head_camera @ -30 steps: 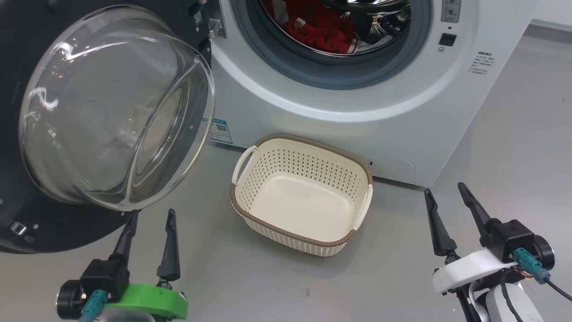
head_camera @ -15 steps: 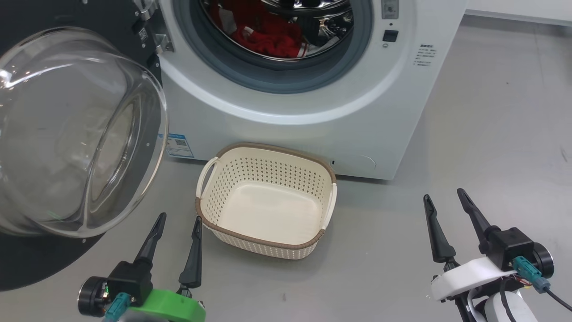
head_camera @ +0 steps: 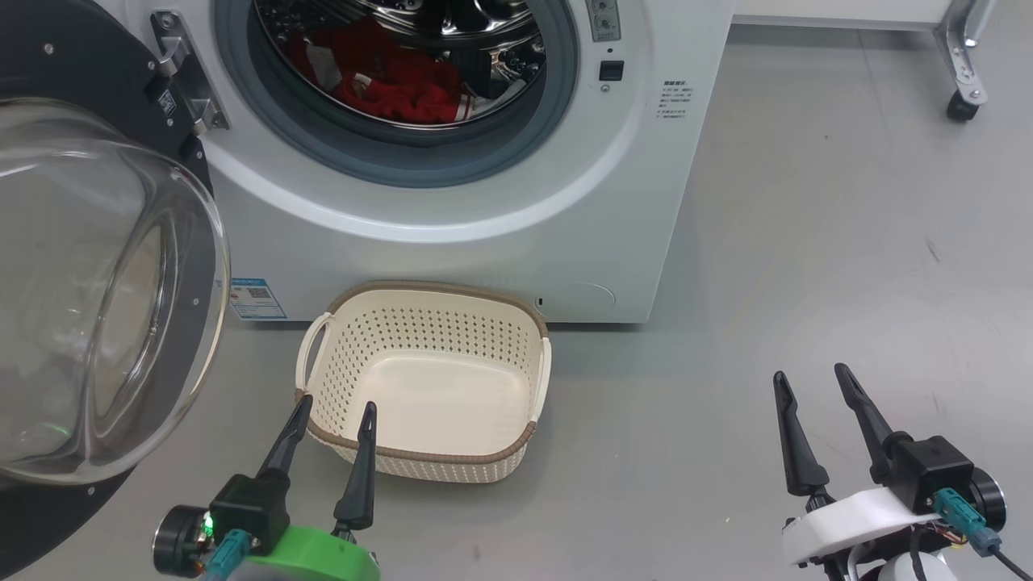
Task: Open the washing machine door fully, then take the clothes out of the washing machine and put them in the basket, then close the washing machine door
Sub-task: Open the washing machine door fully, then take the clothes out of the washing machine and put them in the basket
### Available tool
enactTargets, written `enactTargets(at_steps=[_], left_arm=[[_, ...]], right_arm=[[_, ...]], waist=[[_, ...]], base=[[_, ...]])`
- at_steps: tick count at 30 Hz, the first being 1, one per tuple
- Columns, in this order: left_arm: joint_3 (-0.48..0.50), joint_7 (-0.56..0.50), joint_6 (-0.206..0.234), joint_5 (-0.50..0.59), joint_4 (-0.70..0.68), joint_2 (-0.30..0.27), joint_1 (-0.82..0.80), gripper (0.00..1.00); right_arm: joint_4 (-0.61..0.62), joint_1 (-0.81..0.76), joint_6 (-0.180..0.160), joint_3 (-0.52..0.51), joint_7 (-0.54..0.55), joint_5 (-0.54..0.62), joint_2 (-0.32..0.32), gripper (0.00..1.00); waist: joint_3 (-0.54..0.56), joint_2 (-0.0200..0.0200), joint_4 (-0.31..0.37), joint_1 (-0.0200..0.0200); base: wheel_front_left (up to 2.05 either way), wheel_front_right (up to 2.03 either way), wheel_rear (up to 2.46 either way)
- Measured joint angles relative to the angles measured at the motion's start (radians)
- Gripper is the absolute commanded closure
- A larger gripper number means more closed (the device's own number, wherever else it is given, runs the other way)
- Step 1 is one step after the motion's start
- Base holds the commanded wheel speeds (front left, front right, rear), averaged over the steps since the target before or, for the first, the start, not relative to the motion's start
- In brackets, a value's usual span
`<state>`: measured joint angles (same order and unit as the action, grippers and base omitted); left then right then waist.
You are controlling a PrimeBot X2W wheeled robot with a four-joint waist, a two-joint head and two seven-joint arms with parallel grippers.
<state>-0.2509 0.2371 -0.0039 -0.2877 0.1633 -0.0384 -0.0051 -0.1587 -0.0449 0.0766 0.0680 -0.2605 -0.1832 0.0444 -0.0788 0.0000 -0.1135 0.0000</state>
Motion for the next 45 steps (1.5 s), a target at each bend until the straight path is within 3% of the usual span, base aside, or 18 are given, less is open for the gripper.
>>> enactTargets(at_steps=[45], left_arm=[[-0.041, -0.028, 0.051, 0.000, 0.053, -0.003, -0.003, 0.00]], right_arm=[[0.039, -0.068, -0.036, 0.030, 0.000, -0.020, -0.004, 0.00]], waist=[[0.053, 0.0000, 0.027, 0.0000]], base=[[0.02, -0.05, 0.04]])
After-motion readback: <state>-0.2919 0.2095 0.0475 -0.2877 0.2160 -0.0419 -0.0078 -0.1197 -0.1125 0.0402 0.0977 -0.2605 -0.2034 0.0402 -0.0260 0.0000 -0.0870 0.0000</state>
